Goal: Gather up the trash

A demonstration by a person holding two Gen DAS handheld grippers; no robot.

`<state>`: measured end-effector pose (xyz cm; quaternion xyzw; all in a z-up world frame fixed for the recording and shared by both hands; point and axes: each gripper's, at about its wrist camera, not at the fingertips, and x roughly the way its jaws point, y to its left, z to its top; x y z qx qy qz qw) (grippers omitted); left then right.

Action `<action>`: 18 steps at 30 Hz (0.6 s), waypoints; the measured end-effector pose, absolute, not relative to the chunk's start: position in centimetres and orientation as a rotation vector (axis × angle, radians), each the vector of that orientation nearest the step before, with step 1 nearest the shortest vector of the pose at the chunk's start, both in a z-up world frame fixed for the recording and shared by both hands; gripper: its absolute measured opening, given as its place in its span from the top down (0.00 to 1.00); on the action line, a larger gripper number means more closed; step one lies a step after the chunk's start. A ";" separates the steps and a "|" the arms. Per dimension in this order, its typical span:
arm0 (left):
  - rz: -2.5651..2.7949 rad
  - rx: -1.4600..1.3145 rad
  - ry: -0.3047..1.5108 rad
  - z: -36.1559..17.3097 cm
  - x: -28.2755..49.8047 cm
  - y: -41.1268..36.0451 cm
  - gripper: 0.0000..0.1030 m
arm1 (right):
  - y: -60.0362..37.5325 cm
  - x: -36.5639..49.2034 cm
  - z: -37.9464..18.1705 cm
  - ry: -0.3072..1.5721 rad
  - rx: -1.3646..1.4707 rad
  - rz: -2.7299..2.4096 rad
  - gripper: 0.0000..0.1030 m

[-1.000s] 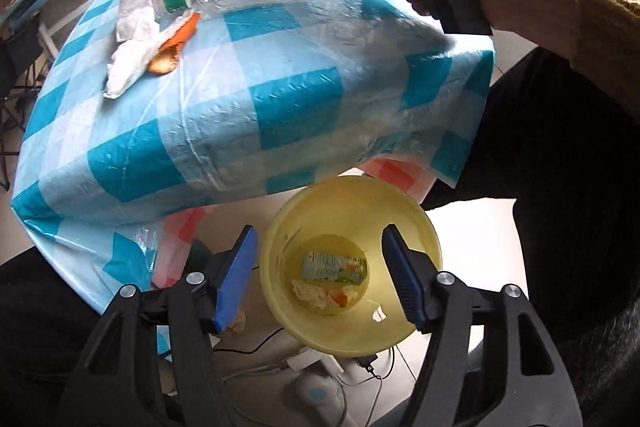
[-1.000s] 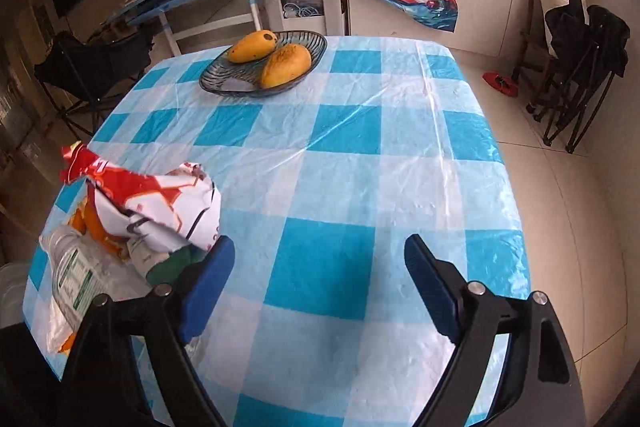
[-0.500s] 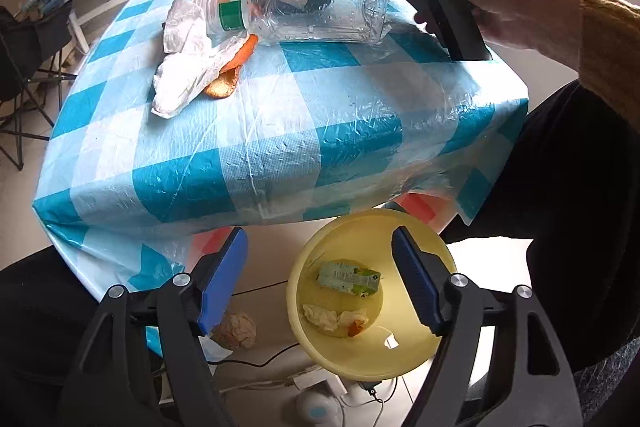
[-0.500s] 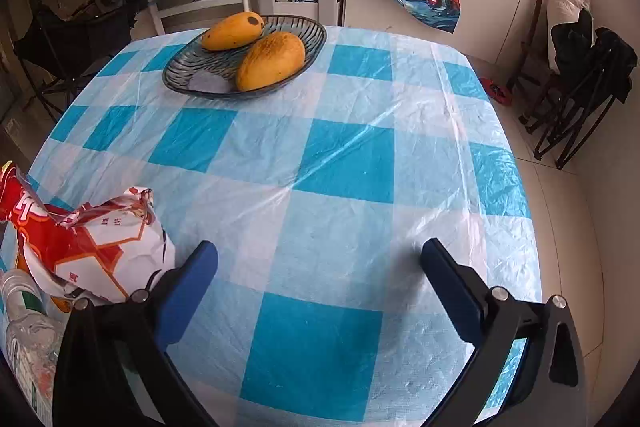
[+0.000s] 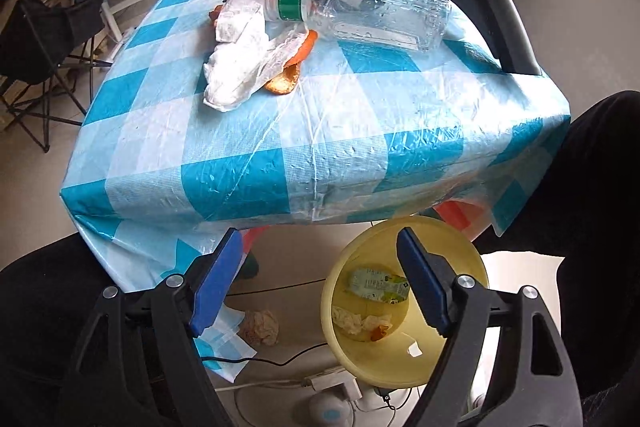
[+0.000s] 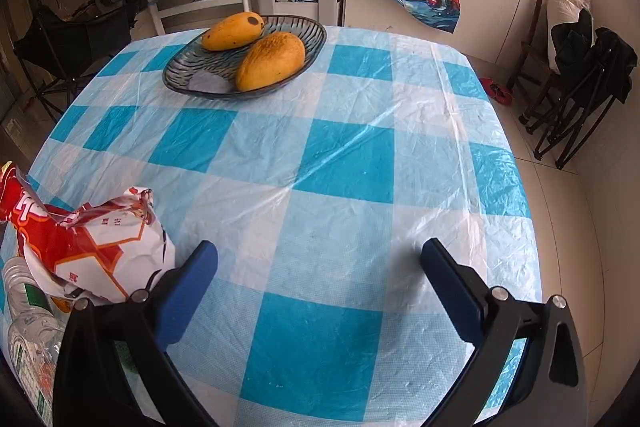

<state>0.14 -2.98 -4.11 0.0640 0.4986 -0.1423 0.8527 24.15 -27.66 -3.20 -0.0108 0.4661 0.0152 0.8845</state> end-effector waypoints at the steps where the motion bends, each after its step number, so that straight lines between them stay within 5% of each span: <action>1: -0.297 0.128 1.052 -4.1 0.2 -2.8 0.26 | -27.7 24.2 -3.2 0.970 -0.022 0.032 0.05; 18: -0.303 0.005 1.084 -4.6 1.0 -1.0 0.26 | -27.6 24.3 -3.3 0.969 -0.022 0.032 0.05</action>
